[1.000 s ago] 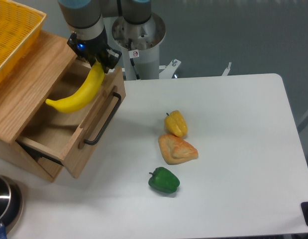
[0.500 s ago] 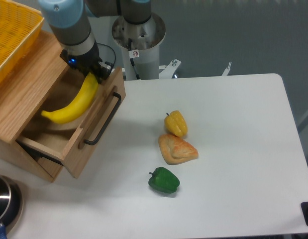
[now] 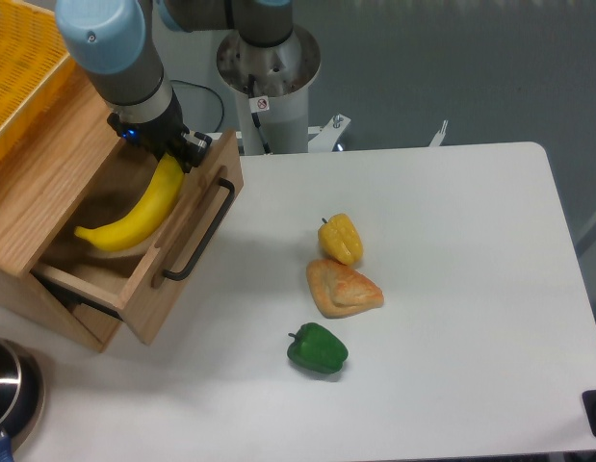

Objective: Place the banana in the top drawer
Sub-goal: 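Lower the banana into the open drawer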

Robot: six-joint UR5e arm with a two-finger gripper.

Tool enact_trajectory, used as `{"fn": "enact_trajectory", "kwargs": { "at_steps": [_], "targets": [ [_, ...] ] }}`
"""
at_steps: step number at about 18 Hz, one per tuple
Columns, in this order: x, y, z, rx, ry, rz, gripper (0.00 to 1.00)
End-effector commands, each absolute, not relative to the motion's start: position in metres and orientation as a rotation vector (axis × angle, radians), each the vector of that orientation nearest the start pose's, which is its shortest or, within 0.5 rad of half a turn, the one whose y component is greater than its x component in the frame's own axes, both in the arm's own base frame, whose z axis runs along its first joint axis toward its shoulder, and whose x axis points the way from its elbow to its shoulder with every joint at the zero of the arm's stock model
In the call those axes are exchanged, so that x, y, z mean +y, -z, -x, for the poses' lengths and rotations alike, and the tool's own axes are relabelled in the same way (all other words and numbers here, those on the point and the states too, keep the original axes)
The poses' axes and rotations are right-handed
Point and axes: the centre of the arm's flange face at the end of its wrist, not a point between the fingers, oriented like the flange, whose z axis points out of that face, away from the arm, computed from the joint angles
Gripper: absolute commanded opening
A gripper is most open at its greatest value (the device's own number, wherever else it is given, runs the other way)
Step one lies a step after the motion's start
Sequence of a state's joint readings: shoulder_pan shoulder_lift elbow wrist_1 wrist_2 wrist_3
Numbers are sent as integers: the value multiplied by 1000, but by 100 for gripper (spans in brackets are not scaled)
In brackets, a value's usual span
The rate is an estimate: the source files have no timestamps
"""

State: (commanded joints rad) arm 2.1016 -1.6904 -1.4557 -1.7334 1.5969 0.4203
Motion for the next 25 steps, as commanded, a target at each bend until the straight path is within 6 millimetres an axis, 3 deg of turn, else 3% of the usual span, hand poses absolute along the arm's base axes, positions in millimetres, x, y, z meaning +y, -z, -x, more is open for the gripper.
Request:
{"fn": "enact_trajectory", "kwargs": {
  "at_steps": [8,14,20,25],
  "targets": [
    [529,-457,144,-166,82,3310,28],
    [528,-453,143,-159,72,3321,49],
    [531,-448,139,-132,37,3344,58],
    [529,-452,140,-133,32,3337,58]
  ]
}}
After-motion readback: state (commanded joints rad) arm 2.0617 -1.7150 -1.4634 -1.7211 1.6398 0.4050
